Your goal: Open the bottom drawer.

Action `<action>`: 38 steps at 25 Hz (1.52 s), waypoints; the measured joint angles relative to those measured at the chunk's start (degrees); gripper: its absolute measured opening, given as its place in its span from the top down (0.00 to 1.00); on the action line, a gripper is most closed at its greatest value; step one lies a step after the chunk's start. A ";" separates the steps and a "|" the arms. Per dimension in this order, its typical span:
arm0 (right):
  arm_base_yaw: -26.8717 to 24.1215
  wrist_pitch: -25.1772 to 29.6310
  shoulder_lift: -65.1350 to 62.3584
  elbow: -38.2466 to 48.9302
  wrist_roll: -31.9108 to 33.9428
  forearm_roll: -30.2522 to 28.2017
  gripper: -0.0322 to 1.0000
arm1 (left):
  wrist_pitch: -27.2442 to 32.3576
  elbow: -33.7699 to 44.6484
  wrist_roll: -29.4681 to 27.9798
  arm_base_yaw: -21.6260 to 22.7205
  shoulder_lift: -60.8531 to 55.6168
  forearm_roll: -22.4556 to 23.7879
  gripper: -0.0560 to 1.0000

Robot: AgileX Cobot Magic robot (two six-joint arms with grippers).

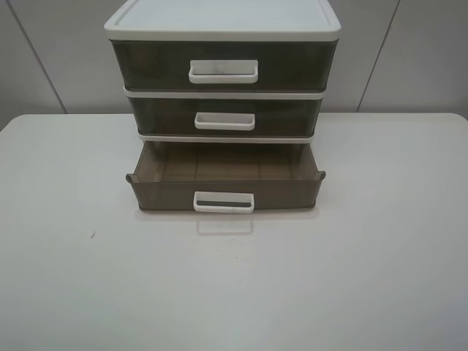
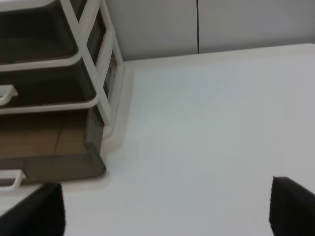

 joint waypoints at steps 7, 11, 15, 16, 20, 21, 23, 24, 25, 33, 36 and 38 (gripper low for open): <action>0.00 0.42 -11.26 5.62 -3.56 -1.87 0.28 | 0.00 0.00 0.00 0.00 0.00 0.00 0.27; 0.00 -4.02 -12.14 11.04 -5.59 -0.24 0.28 | 0.00 0.00 0.00 0.00 0.00 0.00 0.27; 0.00 -5.08 -12.14 13.61 -6.23 1.45 0.28 | 0.00 0.00 0.00 0.00 0.00 0.00 0.27; 0.00 -5.42 -12.14 13.61 -6.23 1.45 0.28 | 0.00 0.00 0.00 0.00 0.00 0.00 0.27; 0.00 -5.69 -12.14 13.61 -6.48 1.45 0.28 | 0.00 0.00 0.00 0.00 0.00 0.00 0.27; 0.00 -5.69 -12.14 13.61 -6.48 1.45 0.28 | 0.00 0.00 0.00 0.00 0.00 0.00 0.27; 0.00 -5.69 -12.14 13.61 -6.48 1.45 0.28 | 0.00 0.00 0.00 0.00 0.00 0.00 0.27; 0.00 -5.69 -12.14 13.61 -6.63 1.45 0.28 | 0.00 0.00 0.00 0.00 0.00 0.00 0.27; 0.00 -5.69 -12.14 13.61 -6.85 1.45 0.28 | 0.00 0.00 0.00 0.00 0.00 0.00 0.27; -0.51 -5.74 -12.14 13.61 -10.12 1.77 0.28 | 0.00 0.00 0.00 0.00 0.00 0.00 0.27; -1.88 -5.74 -12.14 13.61 -10.12 1.88 0.28 | 0.00 0.00 0.00 0.00 0.00 0.00 0.27; -2.02 -5.74 -12.14 13.61 -10.12 1.88 0.28 | 0.00 0.00 0.00 0.00 0.00 0.00 0.27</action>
